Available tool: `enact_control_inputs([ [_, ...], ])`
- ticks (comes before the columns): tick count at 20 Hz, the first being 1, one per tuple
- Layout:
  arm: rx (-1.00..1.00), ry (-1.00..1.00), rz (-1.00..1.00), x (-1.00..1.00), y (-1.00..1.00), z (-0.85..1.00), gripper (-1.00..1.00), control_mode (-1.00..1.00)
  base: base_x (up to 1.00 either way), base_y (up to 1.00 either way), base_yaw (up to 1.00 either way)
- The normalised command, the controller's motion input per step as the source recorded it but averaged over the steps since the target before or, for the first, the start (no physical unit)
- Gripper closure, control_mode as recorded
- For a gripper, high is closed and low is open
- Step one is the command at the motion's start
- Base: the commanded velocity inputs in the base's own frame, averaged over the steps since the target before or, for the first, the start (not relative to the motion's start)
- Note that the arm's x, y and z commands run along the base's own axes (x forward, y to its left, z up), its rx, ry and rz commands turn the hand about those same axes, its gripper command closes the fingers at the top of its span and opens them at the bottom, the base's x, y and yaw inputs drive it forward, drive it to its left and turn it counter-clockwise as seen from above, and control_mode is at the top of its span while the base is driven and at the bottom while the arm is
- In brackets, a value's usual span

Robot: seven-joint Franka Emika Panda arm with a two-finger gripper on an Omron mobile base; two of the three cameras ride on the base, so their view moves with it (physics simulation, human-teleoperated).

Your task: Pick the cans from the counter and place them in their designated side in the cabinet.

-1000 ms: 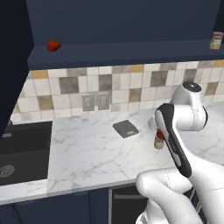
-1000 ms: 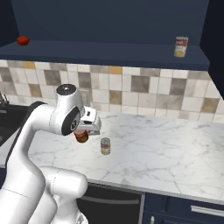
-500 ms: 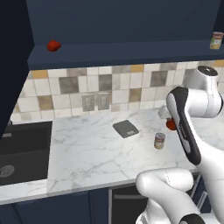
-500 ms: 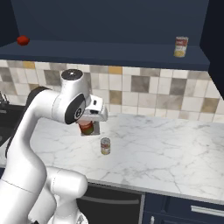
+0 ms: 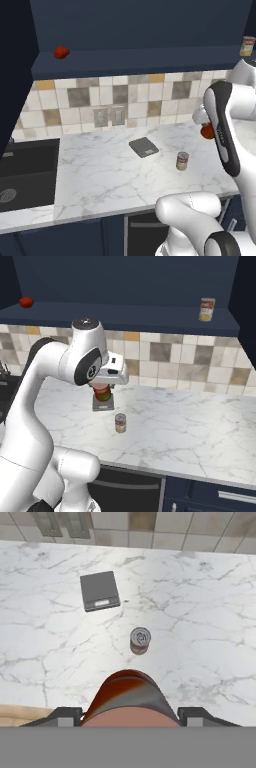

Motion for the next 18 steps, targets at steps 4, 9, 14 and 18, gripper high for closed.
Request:
enact_control_inputs([
  [4, 0.00, 0.00, 0.00, -0.26, -0.19, 0.45, 1.00, -1.00, 0.00, 0.00, 0.00],
  [9, 0.00, -0.03, 0.00, -0.19, -0.16, 0.35, 1.00, -1.00, 0.00, 0.00, 0.00],
  [14, 0.00, -0.04, 0.00, -0.12, -0.17, 0.28, 1.00, -1.00, 0.00, 0.00, 0.00],
  [18, 0.00, -0.08, 0.00, -0.07, -0.15, 0.23, 1.00, -1.00, 0.00, 0.00, 0.00],
])
